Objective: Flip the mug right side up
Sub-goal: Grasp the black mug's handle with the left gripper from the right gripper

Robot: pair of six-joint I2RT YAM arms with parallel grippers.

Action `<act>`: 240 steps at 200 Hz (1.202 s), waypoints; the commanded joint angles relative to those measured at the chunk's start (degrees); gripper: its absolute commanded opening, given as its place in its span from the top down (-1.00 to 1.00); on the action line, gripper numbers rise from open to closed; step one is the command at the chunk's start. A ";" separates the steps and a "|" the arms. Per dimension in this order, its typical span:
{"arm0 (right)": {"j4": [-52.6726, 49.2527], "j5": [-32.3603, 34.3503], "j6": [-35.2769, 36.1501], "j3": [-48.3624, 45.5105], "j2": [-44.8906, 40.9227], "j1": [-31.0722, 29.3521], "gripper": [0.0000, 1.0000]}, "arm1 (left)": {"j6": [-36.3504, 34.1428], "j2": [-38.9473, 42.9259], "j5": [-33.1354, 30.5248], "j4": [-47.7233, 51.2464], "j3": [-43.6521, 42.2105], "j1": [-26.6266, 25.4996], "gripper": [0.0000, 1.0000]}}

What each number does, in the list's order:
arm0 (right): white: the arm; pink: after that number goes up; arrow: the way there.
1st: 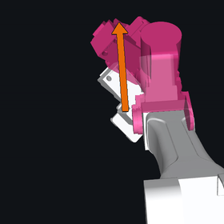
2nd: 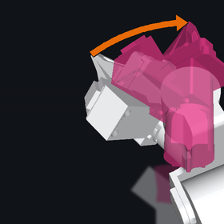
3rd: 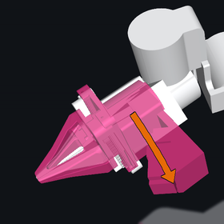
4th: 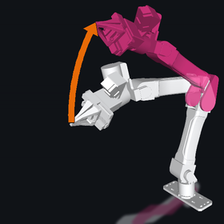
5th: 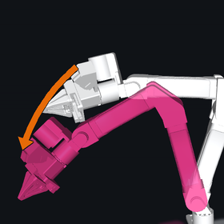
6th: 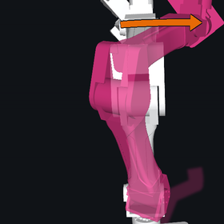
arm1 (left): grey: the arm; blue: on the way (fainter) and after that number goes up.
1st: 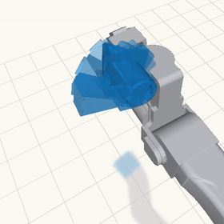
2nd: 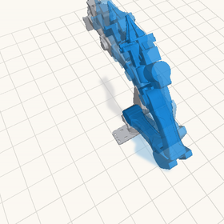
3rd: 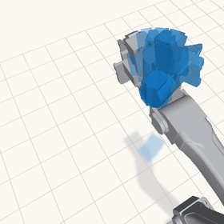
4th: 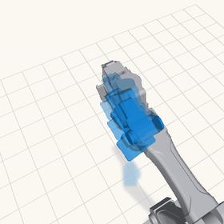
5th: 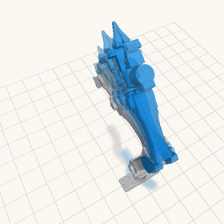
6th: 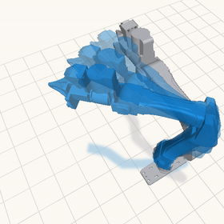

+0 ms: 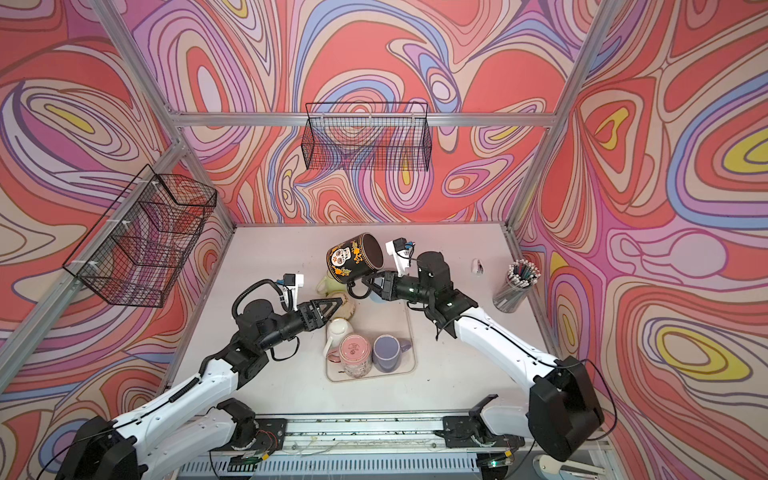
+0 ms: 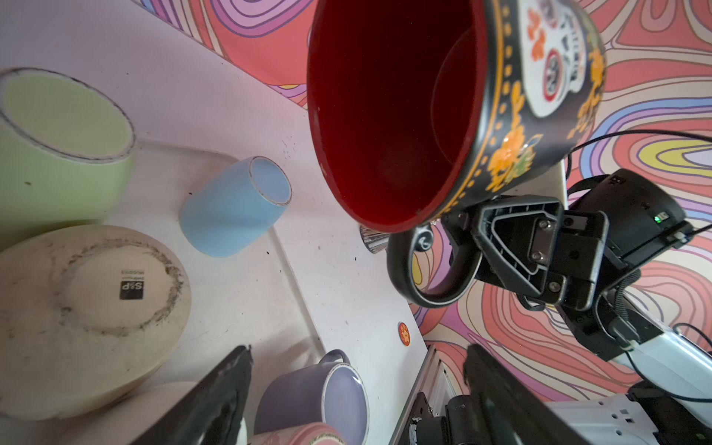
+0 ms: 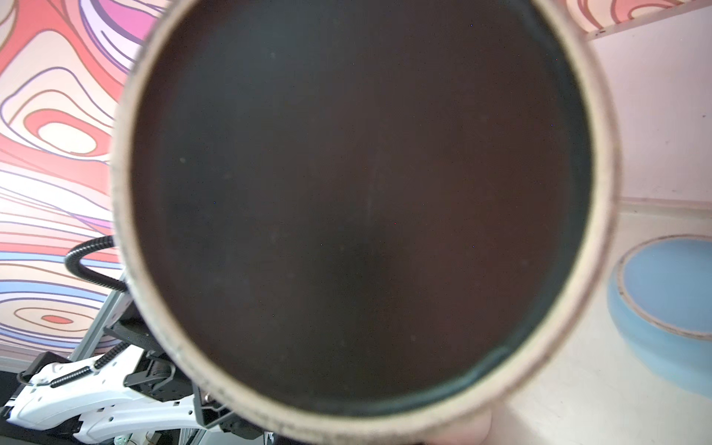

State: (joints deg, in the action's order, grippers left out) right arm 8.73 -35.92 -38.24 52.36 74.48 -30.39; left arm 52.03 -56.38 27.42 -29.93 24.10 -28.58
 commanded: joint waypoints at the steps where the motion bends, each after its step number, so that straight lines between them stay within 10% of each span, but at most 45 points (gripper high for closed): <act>1: 12.10 -4.18 0.18 1.33 -0.51 0.03 1.00 | 2.90 -2.69 2.21 -11.90 -0.38 -0.42 -0.73; 240: 30.73 -16.25 -7.06 -5.36 5.27 -0.02 1.00 | 9.72 -13.91 1.60 -36.06 2.49 -1.41 0.11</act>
State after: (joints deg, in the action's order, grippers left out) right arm 29.82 -48.82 -44.97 47.27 79.35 -29.95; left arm 60.55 -69.87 29.91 -57.65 24.34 -29.76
